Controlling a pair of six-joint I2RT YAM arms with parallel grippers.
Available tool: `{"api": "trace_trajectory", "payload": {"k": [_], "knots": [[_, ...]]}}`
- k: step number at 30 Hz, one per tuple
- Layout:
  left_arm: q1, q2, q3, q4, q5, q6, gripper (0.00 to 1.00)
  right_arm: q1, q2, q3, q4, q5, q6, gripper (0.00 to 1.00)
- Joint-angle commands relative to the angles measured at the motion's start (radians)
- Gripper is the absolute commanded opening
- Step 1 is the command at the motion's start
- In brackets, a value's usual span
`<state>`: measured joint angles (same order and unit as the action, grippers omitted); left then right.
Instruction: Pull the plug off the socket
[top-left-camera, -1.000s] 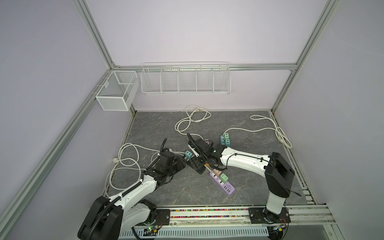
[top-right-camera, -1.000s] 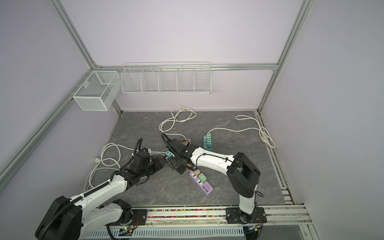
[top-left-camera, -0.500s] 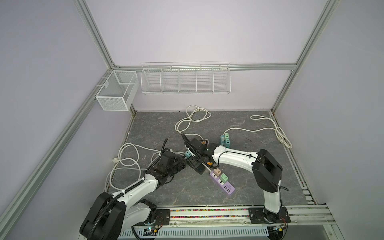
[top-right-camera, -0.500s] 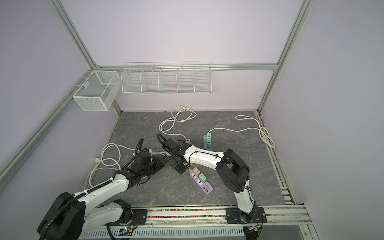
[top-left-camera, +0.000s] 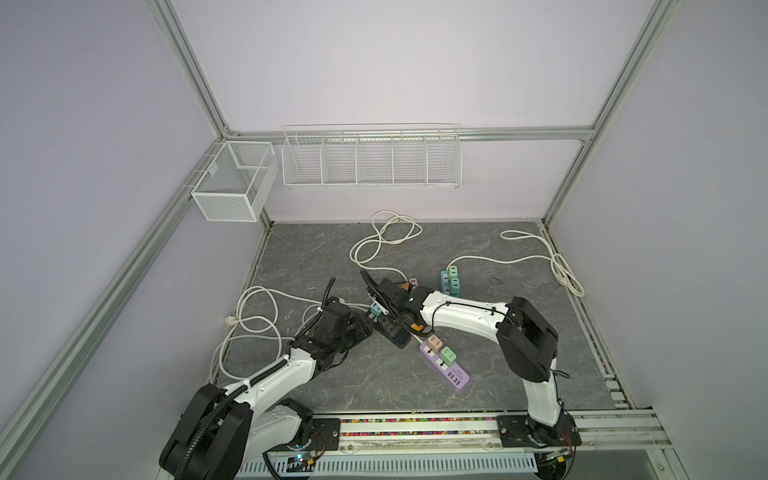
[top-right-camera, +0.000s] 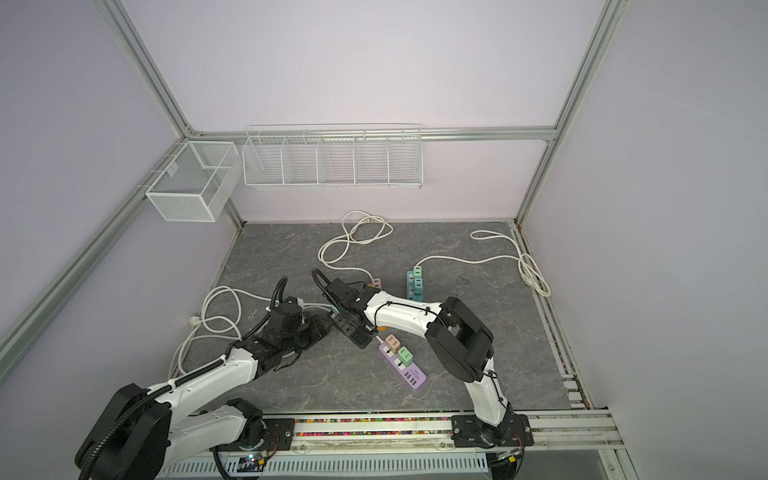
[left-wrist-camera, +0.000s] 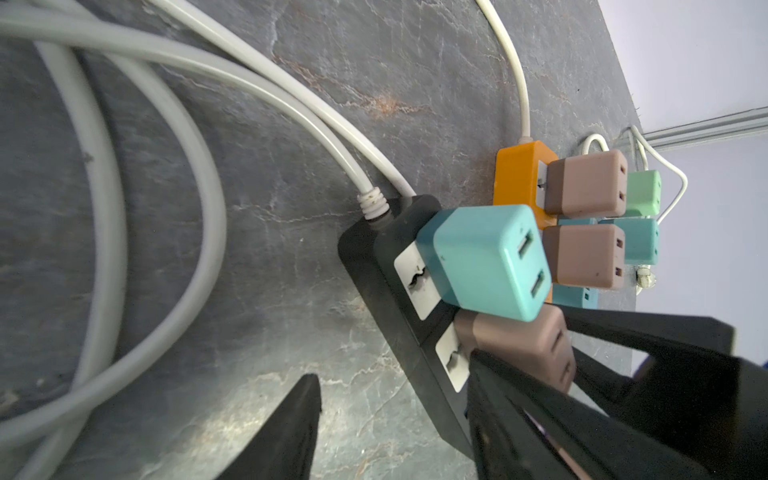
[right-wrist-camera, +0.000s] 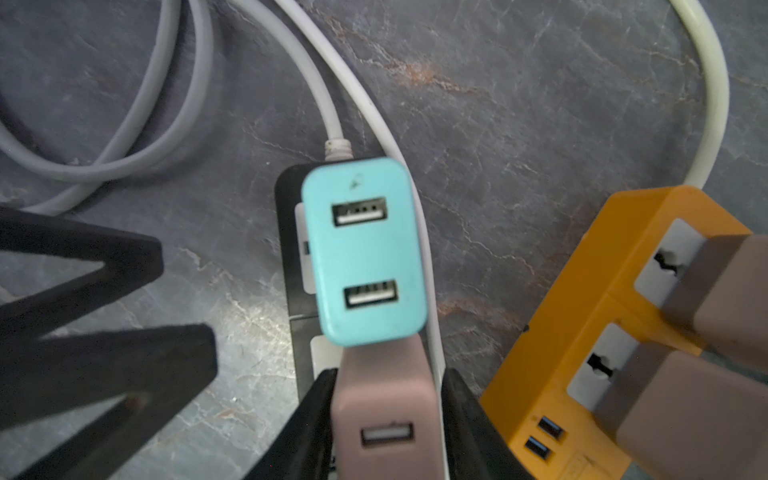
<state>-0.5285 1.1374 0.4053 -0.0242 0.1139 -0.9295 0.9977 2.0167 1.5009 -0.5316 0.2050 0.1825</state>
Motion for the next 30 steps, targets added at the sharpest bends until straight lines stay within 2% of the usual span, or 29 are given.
{"api": "trace_trajectory", "payload": {"k": [1,6,10,18,24,30], "knots": [[-0.004,-0.022,-0.009,0.0,0.013,0.002,0.58,0.007,0.016,0.01,-0.023,-0.002,0.0,0.41],[-0.004,-0.048,-0.013,-0.037,0.011,0.004,0.58,0.025,-0.002,0.002,-0.024,0.011,0.02,0.37],[-0.004,-0.03,-0.009,-0.016,0.05,0.004,0.58,0.05,-0.015,-0.008,-0.015,0.018,0.062,0.33],[-0.004,0.011,-0.026,0.024,0.058,-0.002,0.57,0.07,-0.005,-0.021,0.008,0.02,0.143,0.3],[-0.004,0.082,-0.008,0.072,0.08,-0.015,0.44,0.069,0.008,-0.014,0.021,0.028,0.166,0.31],[-0.005,0.13,-0.011,0.1,0.074,-0.015,0.41,0.067,0.008,-0.01,0.017,0.04,0.159,0.35]]}}
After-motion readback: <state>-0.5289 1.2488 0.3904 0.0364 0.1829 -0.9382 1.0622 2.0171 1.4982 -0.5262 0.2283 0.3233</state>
